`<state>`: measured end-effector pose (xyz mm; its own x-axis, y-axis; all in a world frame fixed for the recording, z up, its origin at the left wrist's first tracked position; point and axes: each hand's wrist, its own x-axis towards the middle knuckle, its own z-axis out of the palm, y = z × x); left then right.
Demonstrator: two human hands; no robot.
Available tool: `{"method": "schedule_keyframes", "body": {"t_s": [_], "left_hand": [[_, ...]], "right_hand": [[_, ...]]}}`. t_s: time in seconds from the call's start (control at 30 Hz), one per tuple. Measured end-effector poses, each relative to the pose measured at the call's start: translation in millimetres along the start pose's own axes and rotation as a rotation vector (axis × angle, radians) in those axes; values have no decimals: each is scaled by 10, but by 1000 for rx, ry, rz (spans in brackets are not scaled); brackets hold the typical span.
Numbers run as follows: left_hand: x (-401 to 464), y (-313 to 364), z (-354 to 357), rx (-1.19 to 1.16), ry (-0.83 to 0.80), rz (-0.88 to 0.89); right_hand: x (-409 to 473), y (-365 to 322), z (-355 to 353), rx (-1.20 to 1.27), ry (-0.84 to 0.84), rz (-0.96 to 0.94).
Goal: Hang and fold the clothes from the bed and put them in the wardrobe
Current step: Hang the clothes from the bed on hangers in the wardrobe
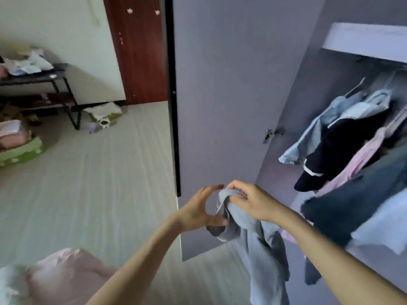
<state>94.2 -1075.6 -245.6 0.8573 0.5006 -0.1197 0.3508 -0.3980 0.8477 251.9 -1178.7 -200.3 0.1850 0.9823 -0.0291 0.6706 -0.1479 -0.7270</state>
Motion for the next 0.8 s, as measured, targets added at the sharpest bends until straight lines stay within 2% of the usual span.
{"method": "schedule_keyframes", "body": {"t_s": [0.13,0.2,0.3,0.4,0.57,0.7,0.8], "left_hand": [[613,338,303,127,99,95],[867,536,389,247,82,147],[1242,870,579,259,25,294],[1478,1133,794,225,16,364],[1776,1509,1077,176,-163,494],[1993,1856,1391,154,-197,599],[2024,2185,1690,64,-218,639]], "right_hand": [[-236,350,-493,11,188,149],[-397,592,-720,-7,311,237],[-682,846,-979,-81,479,363],[-906,919,-1160,-185,543,461],[-1422,1086,-1364,-623,559,848],[-2035,1242,-1459,-548,683,1048],[-2382,1358,-1596,-361,913,992]]}}
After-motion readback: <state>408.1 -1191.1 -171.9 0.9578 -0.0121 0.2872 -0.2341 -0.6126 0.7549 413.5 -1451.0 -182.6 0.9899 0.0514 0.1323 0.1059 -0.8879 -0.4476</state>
